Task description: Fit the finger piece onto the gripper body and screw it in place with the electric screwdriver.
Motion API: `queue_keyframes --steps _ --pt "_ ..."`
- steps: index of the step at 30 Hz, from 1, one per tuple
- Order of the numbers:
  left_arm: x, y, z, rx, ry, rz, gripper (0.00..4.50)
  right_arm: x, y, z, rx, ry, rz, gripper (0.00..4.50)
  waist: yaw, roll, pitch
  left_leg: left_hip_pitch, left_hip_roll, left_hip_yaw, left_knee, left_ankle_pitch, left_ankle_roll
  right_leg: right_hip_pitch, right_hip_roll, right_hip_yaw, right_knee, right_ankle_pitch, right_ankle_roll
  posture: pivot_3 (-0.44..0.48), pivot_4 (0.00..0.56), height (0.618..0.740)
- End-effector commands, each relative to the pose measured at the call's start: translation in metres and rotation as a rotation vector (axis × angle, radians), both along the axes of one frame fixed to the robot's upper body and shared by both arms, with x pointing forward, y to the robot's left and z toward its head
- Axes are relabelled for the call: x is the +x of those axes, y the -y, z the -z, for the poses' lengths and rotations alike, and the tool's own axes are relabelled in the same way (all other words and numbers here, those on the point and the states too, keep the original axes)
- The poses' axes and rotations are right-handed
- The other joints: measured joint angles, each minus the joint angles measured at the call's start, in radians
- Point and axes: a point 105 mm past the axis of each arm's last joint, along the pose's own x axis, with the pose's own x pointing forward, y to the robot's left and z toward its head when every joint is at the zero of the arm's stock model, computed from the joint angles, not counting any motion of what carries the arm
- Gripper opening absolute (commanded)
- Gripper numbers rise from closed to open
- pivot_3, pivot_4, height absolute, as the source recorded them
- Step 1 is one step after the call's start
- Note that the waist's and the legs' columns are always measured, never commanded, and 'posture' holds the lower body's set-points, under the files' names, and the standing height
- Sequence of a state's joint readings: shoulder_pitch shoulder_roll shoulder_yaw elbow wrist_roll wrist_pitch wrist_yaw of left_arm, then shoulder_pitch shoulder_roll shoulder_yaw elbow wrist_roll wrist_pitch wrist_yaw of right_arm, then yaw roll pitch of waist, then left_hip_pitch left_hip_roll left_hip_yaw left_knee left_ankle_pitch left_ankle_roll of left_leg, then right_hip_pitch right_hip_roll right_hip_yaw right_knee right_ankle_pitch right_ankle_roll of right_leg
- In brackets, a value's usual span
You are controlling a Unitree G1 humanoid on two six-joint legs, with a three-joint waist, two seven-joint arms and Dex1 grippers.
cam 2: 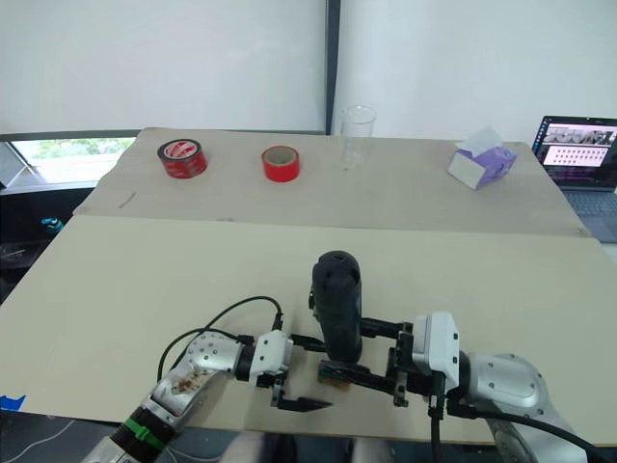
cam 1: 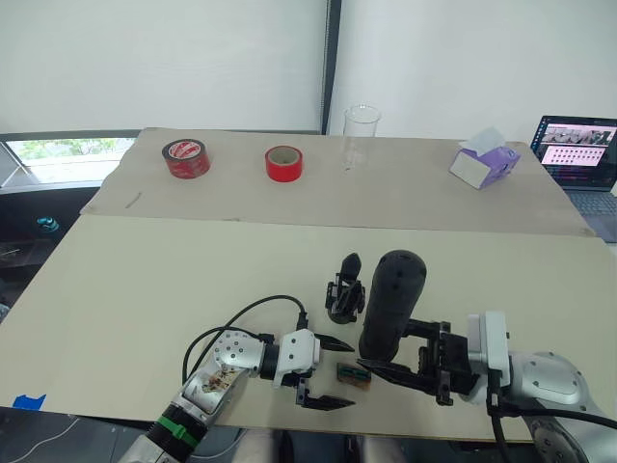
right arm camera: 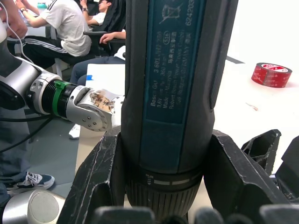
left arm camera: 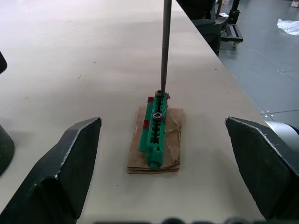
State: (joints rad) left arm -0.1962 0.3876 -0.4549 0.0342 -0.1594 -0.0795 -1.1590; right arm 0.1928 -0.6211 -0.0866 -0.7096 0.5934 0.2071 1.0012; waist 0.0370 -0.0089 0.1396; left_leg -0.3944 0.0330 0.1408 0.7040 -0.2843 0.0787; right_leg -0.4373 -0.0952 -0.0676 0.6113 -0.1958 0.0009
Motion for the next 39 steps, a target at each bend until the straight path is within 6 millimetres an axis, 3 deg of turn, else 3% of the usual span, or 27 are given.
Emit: queue_keyframes --steps 1,39 --pt "-0.0047 -0.0039 0.0177 0.058 -0.072 -0.010 4.50 -0.0031 -0.0022 -0.0115 0.017 0.064 -0.022 1.91 0.000 0.000 0.000 0.000 0.000 0.000 0.000 0.000 0.000 0.000 0.000 0.000 0.000 0.000 0.000 0.000 0.150 0.740" --pt "-0.0042 -0.0059 0.0226 0.068 -0.080 -0.014 4.50 -0.0068 -0.0015 -0.0113 0.015 0.057 -0.033 1.91 0.001 0.000 0.000 0.000 0.000 0.000 0.000 0.000 0.000 0.000 -0.001 0.000 0.000 0.000 0.000 0.000 0.150 0.740"
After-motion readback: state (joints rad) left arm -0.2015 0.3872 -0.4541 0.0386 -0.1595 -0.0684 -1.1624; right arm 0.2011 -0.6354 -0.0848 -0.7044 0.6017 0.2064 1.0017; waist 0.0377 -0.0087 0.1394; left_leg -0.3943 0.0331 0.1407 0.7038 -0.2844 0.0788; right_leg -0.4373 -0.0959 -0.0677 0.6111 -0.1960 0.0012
